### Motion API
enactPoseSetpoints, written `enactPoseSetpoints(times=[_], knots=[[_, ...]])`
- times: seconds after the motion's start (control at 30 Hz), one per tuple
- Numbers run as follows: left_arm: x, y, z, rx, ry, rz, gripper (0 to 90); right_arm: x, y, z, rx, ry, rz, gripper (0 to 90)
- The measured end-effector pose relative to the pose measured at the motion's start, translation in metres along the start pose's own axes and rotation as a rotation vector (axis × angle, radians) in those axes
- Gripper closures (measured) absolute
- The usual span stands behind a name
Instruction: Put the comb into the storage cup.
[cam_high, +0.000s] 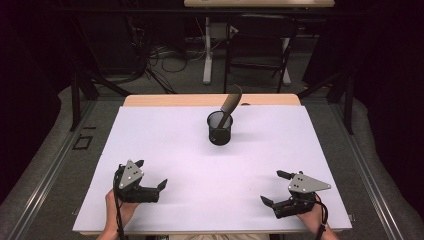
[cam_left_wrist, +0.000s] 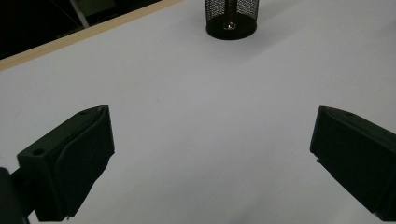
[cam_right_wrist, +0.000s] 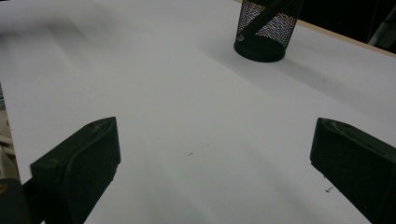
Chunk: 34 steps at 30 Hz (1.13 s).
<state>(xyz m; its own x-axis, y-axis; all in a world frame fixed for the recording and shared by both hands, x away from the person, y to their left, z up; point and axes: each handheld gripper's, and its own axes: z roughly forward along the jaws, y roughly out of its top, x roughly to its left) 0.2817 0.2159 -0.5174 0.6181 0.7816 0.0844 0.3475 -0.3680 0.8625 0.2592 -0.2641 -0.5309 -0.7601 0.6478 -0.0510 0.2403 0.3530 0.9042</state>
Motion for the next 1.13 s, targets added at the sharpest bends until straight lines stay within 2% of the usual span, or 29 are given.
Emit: enactPoseSetpoints(times=[0.63,0.83,1.13], knots=[[-0.008,-0.019,-0.011,0.025,0.018,0.009,0.0,0.000,0.000,0.000,-0.001,0.001,-0.003,1.4],[-0.010,-0.024,-0.011,0.032,0.004,0.001,0.0,0.000,0.000,0.000,-0.004,0.002,-0.003,1.4],[-0.012,-0.023,-0.007,0.032,-0.020,0.007,0.0,0.000,0.001,-0.001,-0.018,0.003,-0.007,1.3]])
